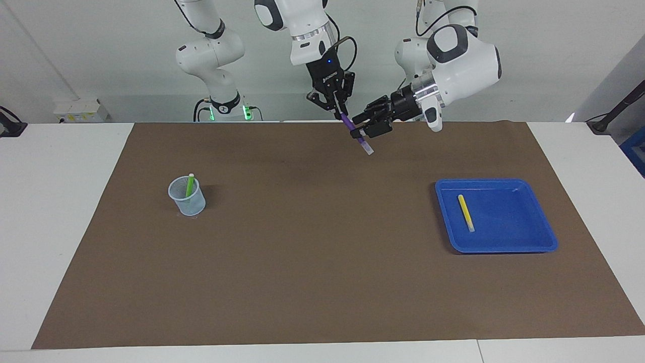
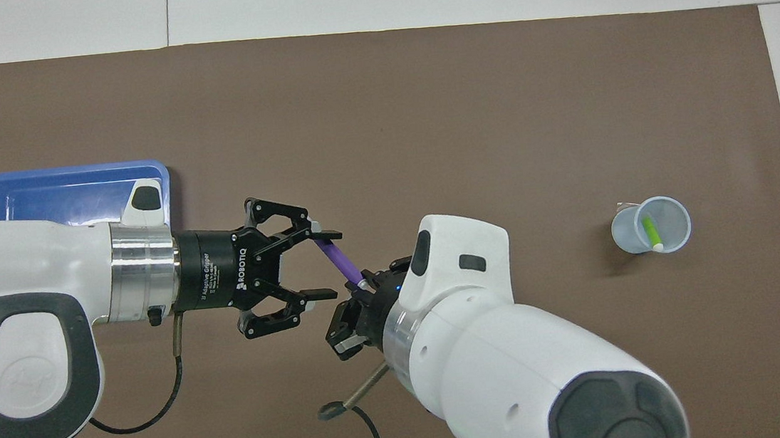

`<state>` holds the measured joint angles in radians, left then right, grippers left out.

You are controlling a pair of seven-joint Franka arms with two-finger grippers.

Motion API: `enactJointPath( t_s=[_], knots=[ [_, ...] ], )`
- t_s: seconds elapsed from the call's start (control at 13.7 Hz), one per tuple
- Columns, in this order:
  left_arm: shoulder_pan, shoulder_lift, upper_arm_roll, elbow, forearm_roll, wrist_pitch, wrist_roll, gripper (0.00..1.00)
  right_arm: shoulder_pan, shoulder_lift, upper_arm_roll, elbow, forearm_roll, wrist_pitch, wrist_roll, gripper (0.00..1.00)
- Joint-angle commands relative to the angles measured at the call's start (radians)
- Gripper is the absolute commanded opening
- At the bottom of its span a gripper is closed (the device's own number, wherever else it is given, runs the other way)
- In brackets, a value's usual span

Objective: Right arm passes pens to left for tray arrangement
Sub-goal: 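Close the left gripper on the purple pen held by the right gripper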

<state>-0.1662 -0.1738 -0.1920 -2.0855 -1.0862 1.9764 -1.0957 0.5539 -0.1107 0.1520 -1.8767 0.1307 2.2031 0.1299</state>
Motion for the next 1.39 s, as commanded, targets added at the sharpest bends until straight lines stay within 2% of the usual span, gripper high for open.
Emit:
enactJointPath(
  t_s=[0.0, 0.15, 0.44, 0.88, 1.02, 1.31],
  knots=[
    [-0.012, -0.021, 0.008, -0.021, -0.029, 0.021, 0.133, 0.66, -0.003, -0.012, 0.000, -0.018, -0.014, 0.027, 0.000, 0.00],
    [-0.013, -0.021, 0.009, -0.022, -0.069, 0.028, 0.232, 0.72, -0.003, -0.012, 0.000, -0.018, -0.014, 0.029, 0.000, 0.00],
    [-0.016, -0.023, 0.006, -0.030, -0.075, 0.088, 0.301, 0.71, -0.005, -0.012, 0.000, -0.018, -0.034, 0.029, -0.001, 0.00],
    [-0.143, -0.021, 0.008, -0.073, -0.080, 0.358, 0.333, 0.70, -0.005, -0.009, 0.000, -0.018, -0.079, 0.046, -0.004, 0.00],
    [-0.148, -0.021, 0.008, -0.074, -0.080, 0.357, 0.330, 0.69, -0.005, -0.009, 0.000, -0.018, -0.079, 0.046, -0.004, 0.00],
    [-0.115, -0.038, 0.019, -0.067, -0.077, 0.250, 0.346, 0.69, -0.005, -0.009, 0.000, -0.016, -0.079, 0.047, -0.004, 0.00]
  ],
)
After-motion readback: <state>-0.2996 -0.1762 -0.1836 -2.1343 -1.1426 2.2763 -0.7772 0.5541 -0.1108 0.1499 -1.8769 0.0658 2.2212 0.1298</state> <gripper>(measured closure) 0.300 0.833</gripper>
